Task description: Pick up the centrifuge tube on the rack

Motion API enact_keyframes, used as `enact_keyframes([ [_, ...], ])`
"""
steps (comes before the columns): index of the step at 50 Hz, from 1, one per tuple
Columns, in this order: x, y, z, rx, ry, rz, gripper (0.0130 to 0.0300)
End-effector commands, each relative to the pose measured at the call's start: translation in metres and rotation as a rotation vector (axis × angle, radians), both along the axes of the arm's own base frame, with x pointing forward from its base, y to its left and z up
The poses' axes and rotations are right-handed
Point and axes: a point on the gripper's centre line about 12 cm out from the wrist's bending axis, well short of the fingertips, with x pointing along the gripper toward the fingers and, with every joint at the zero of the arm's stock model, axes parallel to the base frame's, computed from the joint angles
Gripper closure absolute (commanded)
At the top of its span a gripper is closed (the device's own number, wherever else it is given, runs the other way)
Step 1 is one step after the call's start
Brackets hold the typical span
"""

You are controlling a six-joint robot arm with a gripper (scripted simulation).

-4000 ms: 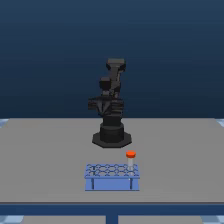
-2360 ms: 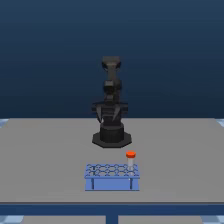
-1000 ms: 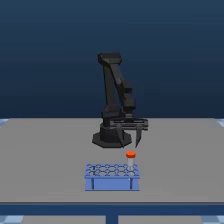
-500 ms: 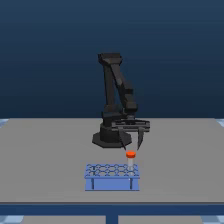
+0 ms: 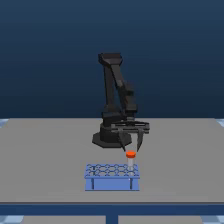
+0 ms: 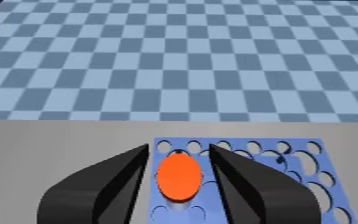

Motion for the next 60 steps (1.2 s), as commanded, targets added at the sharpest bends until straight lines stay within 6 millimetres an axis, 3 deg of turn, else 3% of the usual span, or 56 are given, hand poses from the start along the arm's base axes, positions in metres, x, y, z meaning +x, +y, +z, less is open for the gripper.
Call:
enact_keyframes([
  [1,0.0,0.0,-0.002,0.007,-0.002,-0.005,0.013],
  [33,0.0,0.0,-0.026,0.007,-0.002,-0.005,0.013],
  [58,0.0,0.0,-0.03,0.007,-0.002,-0.005,0.013],
  [59,0.0,0.0,-0.03,0.007,-0.002,-0.005,0.03],
  [60,0.0,0.0,-0.03,0.007,-0.002,-0.005,0.03],
])
